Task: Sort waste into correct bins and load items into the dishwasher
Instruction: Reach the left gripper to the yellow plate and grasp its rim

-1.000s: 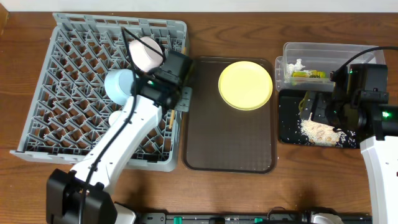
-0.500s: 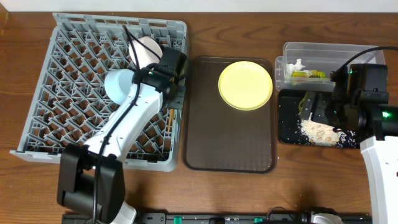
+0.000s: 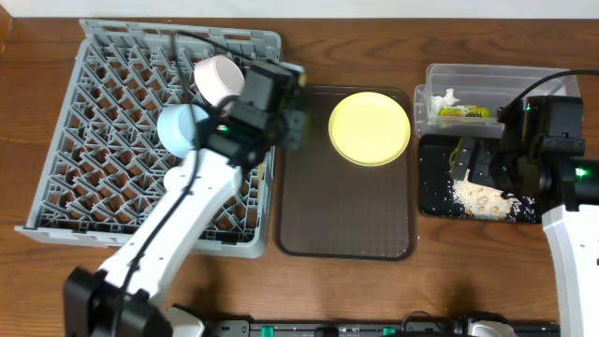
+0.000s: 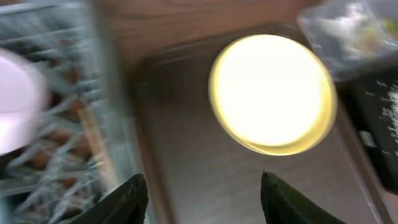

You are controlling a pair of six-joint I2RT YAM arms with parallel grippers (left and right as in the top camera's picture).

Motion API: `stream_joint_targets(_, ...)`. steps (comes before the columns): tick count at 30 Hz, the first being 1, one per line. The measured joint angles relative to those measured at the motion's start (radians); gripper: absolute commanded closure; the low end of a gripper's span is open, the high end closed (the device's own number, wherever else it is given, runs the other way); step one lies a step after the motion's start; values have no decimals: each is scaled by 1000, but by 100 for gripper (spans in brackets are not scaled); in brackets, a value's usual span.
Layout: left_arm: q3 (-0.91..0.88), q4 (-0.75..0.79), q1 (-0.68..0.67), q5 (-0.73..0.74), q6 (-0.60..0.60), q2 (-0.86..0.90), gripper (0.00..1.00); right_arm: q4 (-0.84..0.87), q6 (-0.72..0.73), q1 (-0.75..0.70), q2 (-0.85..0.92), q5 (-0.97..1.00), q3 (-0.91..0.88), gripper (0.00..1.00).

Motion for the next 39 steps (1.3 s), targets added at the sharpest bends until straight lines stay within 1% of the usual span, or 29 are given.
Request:
stream_joint_targets(4, 0, 101, -78, 41, 34, 97, 41, 0, 0, 0, 0, 0, 0, 4)
stream_joint_targets(7, 0, 159, -151, 55, 100, 203, 41, 0, 0, 0, 0, 0, 0, 4)
stream_joint_targets(8, 0, 162, -159, 58, 108, 215, 41, 0, 0, 0, 0, 0, 0, 5)
stream_joint_targets(10, 0, 209, -206, 59, 164, 288, 41, 0, 0, 0, 0, 0, 0, 4)
stream_joint_targets(14, 0, 272, -265, 68, 218, 390, 41, 0, 0, 0, 0, 0, 0, 5)
stream_joint_targets(19, 0, 325, -290, 74, 244, 466, 41, 0, 0, 0, 0, 0, 0, 5)
stream_joint_targets(24, 0, 335, -288, 73, 254, 500, 41, 0, 0, 0, 0, 0, 0, 5)
stream_joint_targets(25, 0, 330, -288, 73, 254, 502, 50, 0, 0, 0, 0, 0, 0, 5)
stream_joint_targets(27, 1, 320, -288, 73, 255, 502, 62, -1, 0, 0, 0, 0, 0, 5)
stream_joint_targets(29, 1, 285, -288, 74, 260, 502, 70, -3, 0, 0, 0, 0, 0, 5)
stream_joint_targets(34, 14, 174, -288, 73, 263, 498, 78, -5, 0, 0, 0, 0, 0, 5)
stream_joint_targets(39, 22, 109, -289, 73, 270, 489, 94, -5, 0, 0, 0, 0, 0, 5)
